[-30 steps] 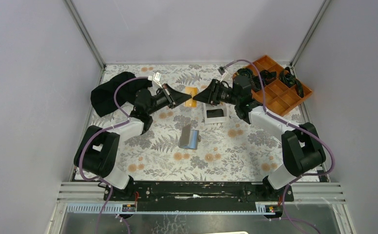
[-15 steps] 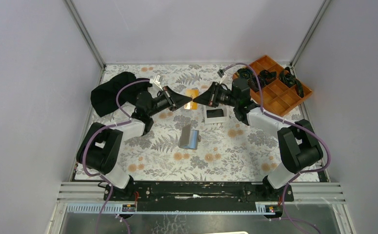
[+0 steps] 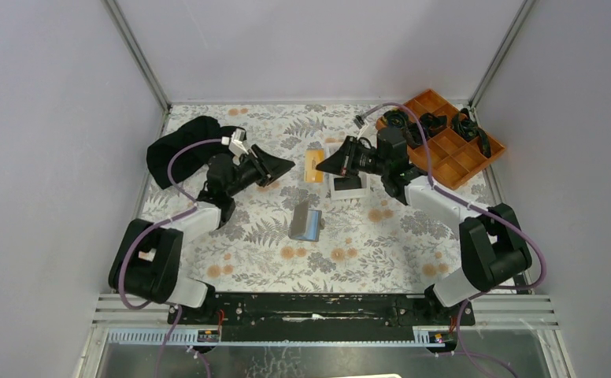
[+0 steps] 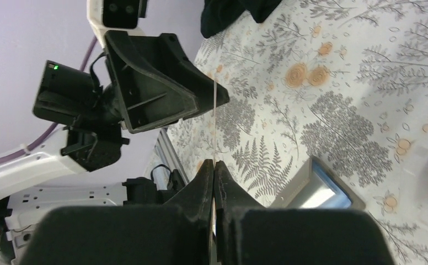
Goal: Put the credit cards into the card holder
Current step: Pick up the credit card from the storage box, then open the card holder at the center of the board.
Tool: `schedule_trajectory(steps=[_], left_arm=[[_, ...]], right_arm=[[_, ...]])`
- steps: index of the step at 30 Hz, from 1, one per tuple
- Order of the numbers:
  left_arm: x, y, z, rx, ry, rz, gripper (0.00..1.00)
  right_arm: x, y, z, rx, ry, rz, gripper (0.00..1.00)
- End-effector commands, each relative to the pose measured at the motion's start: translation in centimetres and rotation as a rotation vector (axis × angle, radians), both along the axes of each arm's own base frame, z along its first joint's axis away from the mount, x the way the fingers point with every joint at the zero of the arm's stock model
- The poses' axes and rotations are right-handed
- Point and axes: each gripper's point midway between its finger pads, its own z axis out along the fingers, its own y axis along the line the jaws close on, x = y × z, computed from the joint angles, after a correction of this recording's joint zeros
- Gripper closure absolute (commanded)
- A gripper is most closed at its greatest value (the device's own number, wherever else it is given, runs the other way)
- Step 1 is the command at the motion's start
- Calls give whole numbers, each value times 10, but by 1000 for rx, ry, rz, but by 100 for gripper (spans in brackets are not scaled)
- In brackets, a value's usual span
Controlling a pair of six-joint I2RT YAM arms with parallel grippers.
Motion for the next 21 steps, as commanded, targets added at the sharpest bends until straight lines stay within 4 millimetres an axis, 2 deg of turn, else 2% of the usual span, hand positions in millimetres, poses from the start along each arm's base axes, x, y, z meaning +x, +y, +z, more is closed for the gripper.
schedule_trajectory(steps=[1,7,10,12,21], left_arm=[[-9,16,-21,131,3,56,54],[-36,19,-42,213,40,42,63],[-54,14,-53,267,53,20,73],[-62,11,-60,298,62,12,79],[-90,6,-93,381,127,-53,95]], right_arm=[[-6,-4,19,-95,-68,-21,100],[-25,-5,-10,-312,1,-82,100],[-38,1,-26,-408,37,-100,100],[-46,6,-35,-457,54,-110,100],[-68,7,-70,-618,113,-183,100]])
